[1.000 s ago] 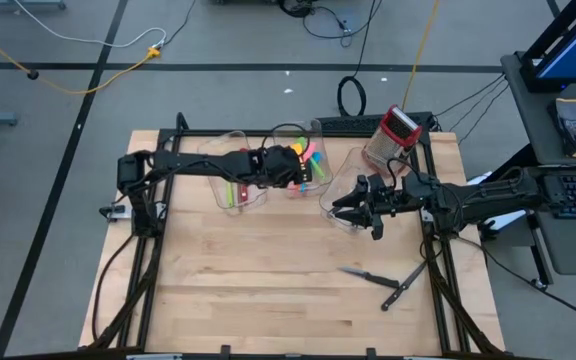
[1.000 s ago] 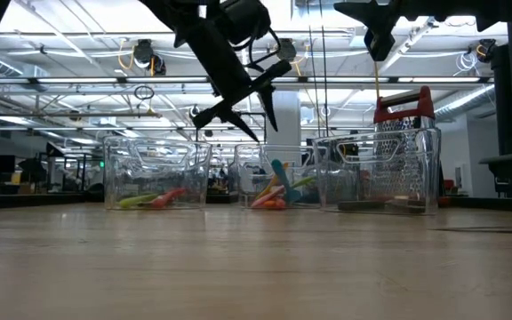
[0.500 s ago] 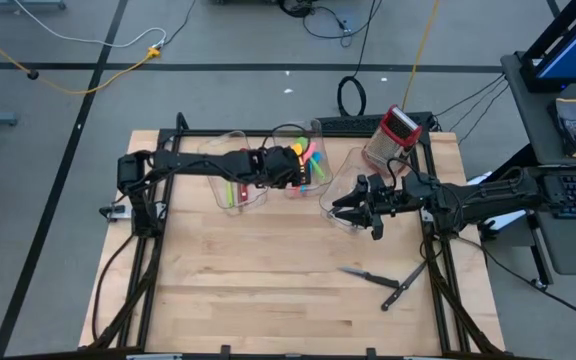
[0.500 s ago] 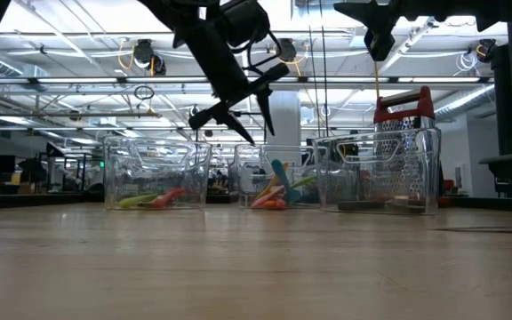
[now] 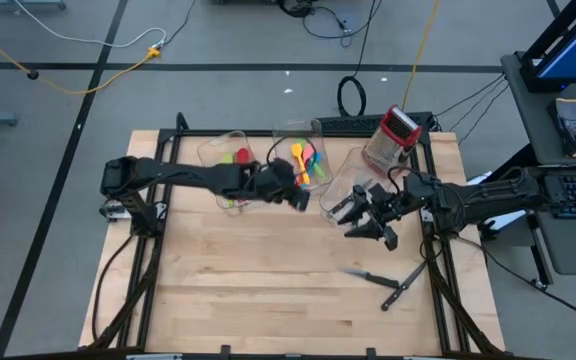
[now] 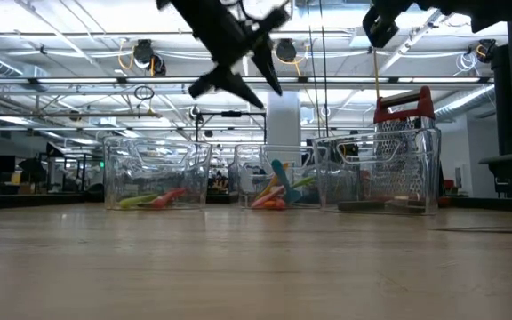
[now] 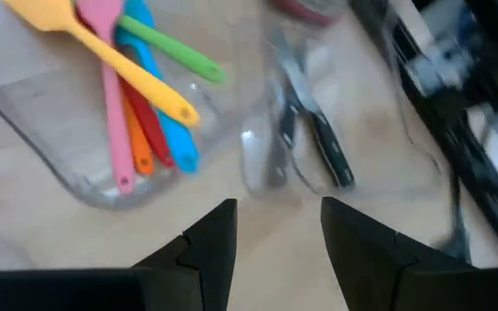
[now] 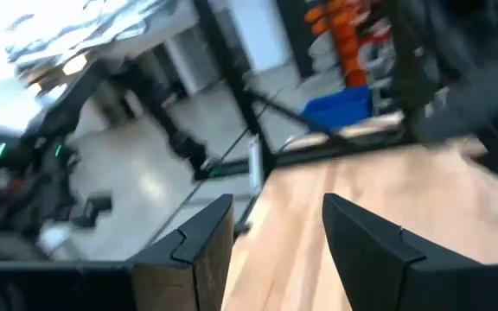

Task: Pick & Place Kitchen Items
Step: Put the silver kitchen knife in the right bin

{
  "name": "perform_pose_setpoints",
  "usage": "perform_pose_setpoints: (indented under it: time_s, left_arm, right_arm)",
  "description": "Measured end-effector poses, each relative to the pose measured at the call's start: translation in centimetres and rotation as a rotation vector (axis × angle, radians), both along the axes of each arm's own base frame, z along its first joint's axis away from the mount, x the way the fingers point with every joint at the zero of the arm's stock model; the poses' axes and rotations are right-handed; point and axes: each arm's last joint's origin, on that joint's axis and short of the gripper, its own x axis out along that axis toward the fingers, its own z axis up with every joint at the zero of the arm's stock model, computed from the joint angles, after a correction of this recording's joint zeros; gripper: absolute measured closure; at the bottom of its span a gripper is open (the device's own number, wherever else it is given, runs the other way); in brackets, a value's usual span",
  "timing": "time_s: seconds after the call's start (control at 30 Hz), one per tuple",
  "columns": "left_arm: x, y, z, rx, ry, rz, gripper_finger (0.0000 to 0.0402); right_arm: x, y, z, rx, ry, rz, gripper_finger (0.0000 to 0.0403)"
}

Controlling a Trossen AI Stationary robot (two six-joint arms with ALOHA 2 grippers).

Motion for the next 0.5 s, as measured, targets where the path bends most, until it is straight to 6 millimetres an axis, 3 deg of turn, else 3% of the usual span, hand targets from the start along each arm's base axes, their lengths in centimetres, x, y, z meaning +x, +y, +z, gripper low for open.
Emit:
perform_pose_setpoints:
  time_s: [0.2, 0.37, 0.5]
  left_arm:
    - [-1.5, -4.9, 2.2, 0.113, -0.007, -0.123, 0.0229]
    - [-2.6, -8.4, 2.8, 0.206, 0.018, -0.25, 0.0229]
    - [-3.1, -10.3, 3.2, 0.162, -0.026, -0.222, 0.0229]
  right_arm:
    - [-0.6, 1.7, -0.3, -0.041, 0.032, 0.124, 0.0232]
    - [-1.2, 4.1, -0.5, -0.071, 0.04, 0.212, 0.0232]
    - [-1.8, 6.1, -0.7, -0.117, 0.03, 0.245, 0.0232]
